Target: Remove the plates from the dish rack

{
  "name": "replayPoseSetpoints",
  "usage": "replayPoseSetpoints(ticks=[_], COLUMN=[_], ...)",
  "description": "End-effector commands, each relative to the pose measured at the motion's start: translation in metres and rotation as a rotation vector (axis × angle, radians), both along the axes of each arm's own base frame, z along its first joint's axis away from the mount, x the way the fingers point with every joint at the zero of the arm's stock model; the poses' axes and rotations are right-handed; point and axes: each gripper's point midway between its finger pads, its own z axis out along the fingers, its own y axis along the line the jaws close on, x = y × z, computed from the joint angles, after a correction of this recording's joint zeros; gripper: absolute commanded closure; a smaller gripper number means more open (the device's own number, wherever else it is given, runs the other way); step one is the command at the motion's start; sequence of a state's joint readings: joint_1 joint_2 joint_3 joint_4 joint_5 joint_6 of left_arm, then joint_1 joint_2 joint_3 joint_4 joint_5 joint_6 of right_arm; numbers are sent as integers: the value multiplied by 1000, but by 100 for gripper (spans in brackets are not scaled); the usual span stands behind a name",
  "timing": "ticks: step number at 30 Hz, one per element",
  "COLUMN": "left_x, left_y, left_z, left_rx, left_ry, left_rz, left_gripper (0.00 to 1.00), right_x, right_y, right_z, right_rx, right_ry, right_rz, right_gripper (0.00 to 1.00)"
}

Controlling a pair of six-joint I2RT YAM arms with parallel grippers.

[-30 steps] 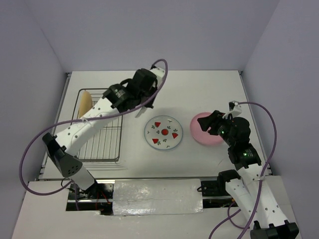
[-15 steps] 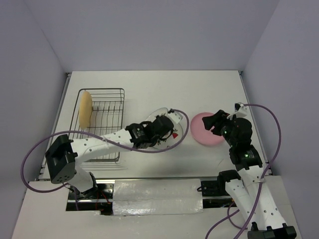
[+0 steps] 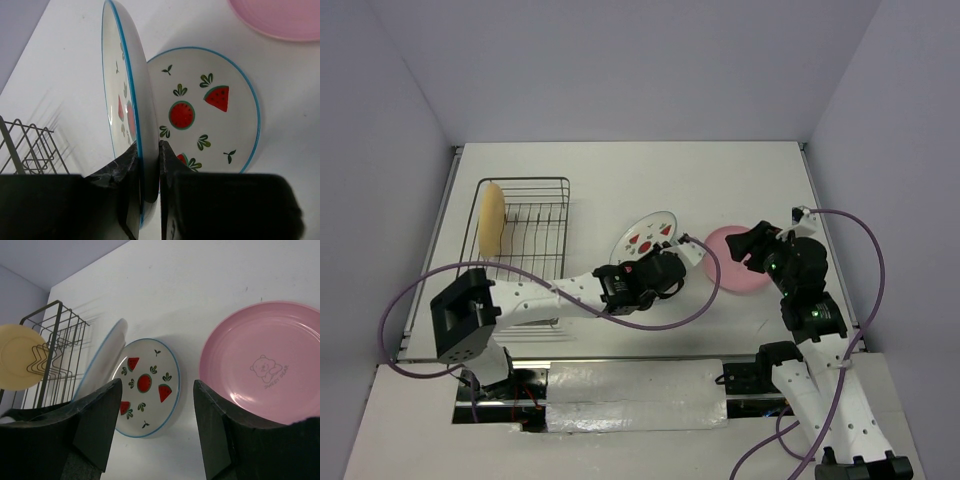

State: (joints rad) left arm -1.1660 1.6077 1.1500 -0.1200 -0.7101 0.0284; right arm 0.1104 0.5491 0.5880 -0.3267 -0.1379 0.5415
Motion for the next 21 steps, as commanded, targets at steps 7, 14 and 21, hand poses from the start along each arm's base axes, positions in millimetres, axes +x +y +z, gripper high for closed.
replayPoseSetpoints(ticks=[7,14,21], left_x=[10,7,5], left_y=[-23,-22,-20], left_z=[22,-3,-30], left_rx=[-41,10,94], left_ry=[-142,-111,-97], left_rz=[23,25,49], left_gripper=[100,100,100], right_x=[-2,-6,-10], right_y=[-8,-15,-26], right_z=[25,30,36], right_rx=[-9,-10,-9], right_ry=[-68,-87,-110], right_rz=[-33,-77,-138], right_gripper=[34,33,33])
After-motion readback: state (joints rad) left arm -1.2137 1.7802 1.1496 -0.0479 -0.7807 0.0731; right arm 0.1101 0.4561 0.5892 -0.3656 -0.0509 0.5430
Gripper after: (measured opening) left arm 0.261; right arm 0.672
